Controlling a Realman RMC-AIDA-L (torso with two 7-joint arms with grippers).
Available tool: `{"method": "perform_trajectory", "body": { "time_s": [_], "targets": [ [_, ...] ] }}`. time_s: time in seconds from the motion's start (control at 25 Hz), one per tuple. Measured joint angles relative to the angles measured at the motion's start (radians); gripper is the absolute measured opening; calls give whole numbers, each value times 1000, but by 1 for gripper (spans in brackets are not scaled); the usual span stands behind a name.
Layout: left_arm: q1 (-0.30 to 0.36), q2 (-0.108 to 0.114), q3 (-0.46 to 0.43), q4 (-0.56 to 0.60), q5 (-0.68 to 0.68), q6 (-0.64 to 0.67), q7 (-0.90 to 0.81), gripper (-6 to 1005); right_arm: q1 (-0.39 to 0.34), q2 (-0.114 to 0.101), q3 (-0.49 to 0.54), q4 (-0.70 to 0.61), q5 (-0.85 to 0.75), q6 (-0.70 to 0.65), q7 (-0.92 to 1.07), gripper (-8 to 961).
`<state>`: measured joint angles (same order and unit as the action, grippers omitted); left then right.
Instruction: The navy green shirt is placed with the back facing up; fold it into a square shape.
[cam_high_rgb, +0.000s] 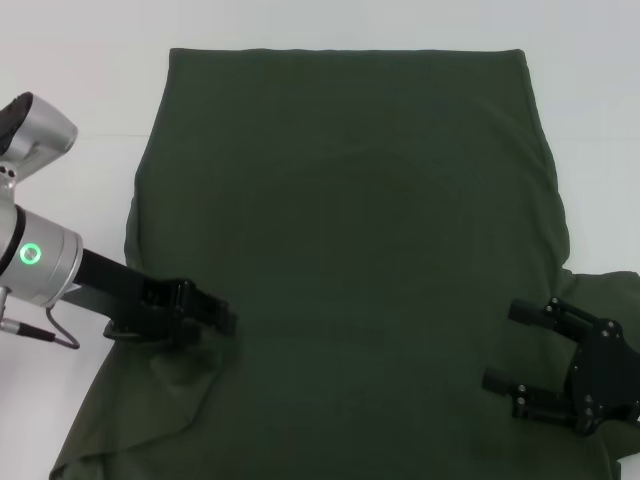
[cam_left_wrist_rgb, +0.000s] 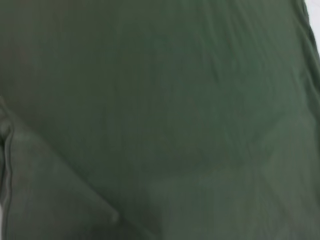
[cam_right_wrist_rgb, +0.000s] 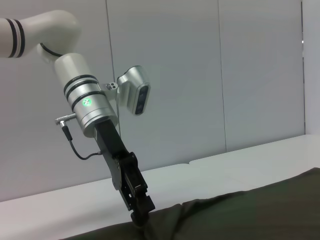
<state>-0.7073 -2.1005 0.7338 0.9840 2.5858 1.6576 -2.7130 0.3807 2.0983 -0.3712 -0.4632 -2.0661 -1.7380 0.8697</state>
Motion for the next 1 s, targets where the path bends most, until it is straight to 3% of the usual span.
{"method": "perform_trajectory", "body": {
  "time_s": [0.24,0.44,0.56,0.64,1.0],
  "targets": [
    [31,25,-49,3,-1,33,-20,496,0,-1,5,0,0,0,0,913],
    [80,52,-251,-43,-2,70,-17,719,-6,-2,9,0,0,3,0,914],
    [96,66,-339,-110,-6,50,0,810,-4,-3,9,0,0,8,0,914],
    [103,65,-354,-146,-7,16,11,871,-3,-3,9,-1,0,8,0,914],
    [111,56,-319,-186,7,-107,12,870,-1,-3,9,-3,0,10,0,914]
  ]
}}
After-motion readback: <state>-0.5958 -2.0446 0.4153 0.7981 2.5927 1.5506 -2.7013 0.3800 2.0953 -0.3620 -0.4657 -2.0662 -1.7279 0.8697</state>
